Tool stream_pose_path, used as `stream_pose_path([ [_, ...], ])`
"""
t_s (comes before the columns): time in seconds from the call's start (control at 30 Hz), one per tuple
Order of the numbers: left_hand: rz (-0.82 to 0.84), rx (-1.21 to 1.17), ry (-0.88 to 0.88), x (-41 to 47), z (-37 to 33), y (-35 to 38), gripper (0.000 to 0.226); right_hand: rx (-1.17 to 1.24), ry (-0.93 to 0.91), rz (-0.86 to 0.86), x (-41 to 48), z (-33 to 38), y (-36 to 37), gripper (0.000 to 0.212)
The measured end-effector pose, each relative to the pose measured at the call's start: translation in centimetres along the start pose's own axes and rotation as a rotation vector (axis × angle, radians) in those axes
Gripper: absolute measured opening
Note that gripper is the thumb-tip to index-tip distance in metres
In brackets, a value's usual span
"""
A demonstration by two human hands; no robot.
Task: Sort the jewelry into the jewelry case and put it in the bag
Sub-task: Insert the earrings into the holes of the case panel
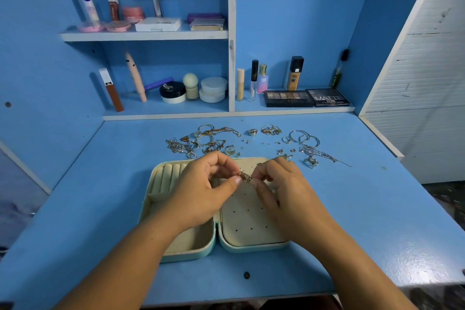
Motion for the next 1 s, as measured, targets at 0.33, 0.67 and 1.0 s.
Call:
stream_pose_path([
  [0.33,-0.019,0.113,0.066,-0.23,0.34,0.13,0.019,-0.031,0.005,-0.028,0.02,-0.1,0.29,0.015],
  [0.67,-0.076,0.105,0.046,-0.34,0.18,0.4,0.011,0.002,0.095,-0.096,-0.38,-0.1,0.67,0.011],
  [1.0,-0.049,-0.089,-0.082,-0.21,-0.13,0.17,0.006,0.153,0.145,-0.07,-0.77,0.72,0.76,0.021],
])
Point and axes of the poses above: each hand's wrist, its own x-axis towards the middle knuckle, its own y-axis out of the palm, z = x × y, the point moved 4 cm from there along x, towards the middle knuckle, and after that the axes turned 4 degrees about -z, right-handed, at the moved point
